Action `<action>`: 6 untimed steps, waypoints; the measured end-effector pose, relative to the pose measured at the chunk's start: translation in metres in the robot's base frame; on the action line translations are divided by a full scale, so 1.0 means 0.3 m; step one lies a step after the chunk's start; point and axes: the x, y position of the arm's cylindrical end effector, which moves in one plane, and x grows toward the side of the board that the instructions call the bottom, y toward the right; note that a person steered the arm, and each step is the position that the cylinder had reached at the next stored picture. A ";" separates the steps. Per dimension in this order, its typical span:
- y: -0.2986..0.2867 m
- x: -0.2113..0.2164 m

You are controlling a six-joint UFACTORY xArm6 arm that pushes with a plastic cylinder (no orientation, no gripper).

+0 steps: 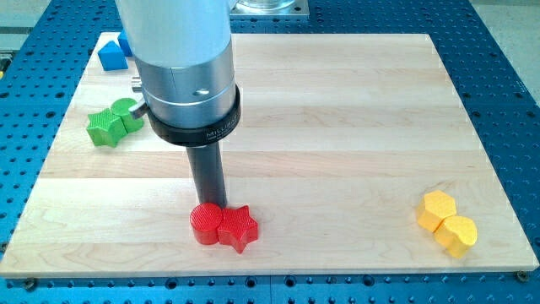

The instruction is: Place your hand to the right of the red star

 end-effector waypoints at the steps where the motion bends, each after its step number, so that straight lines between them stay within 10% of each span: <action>1: -0.001 0.001; 4: 0.361 -0.068; 6: 0.353 0.157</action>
